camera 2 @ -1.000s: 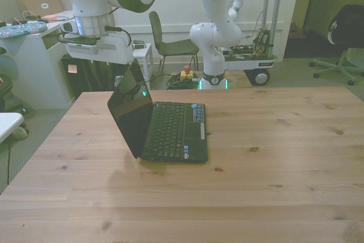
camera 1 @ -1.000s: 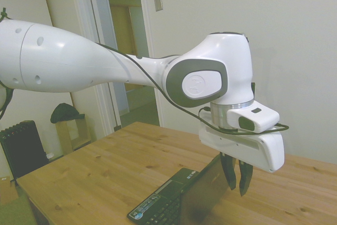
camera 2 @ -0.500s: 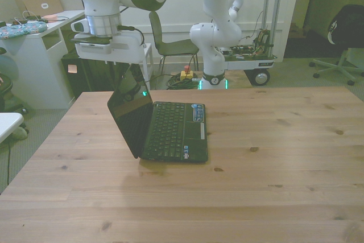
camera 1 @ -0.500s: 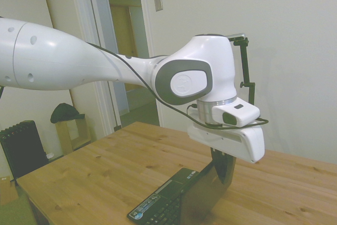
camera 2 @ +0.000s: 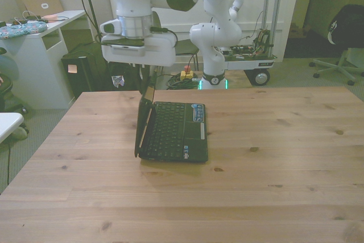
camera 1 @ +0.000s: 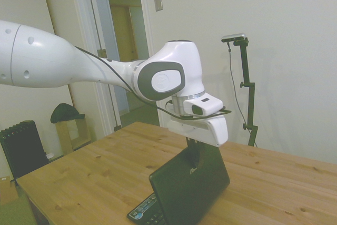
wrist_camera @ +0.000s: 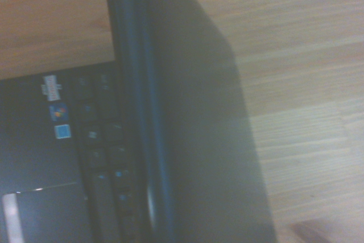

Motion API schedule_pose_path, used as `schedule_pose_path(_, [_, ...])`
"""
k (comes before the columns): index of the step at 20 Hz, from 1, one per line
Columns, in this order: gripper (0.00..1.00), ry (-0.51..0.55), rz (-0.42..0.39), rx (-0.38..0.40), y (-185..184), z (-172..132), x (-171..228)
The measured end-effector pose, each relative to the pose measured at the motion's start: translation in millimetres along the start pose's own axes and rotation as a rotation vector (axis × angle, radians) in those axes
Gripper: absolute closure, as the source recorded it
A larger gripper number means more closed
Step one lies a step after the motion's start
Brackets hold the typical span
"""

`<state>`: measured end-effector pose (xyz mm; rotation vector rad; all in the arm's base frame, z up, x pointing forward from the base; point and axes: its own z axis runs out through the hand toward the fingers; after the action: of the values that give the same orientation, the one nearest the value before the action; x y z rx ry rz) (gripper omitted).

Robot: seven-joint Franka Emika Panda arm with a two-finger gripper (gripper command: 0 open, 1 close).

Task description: Close the laptop

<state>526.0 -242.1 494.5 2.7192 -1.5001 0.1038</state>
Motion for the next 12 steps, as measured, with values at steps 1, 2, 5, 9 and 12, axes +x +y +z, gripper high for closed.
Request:
schedule_pose_path(1, [1.0, -0.001, -0.006, 0.001, -9.9, 2.2, -7.1])
schedule_pose_path(2, [1.0, -0.001, -0.009, 0.002, -19.7, 4.4, -14.3])
schedule_pose_path(5, [1.0, -0.008, -0.024, 0.002, -46.9, 15.6, -35.9])
schedule_pose_path(9, [1.0, -0.03, -0.043, -0.013, -69.1, 50.7, -64.7])
schedule_pose_path(12, [1.0, -0.055, -0.049, -0.031, -65.0, 87.0, -81.6])
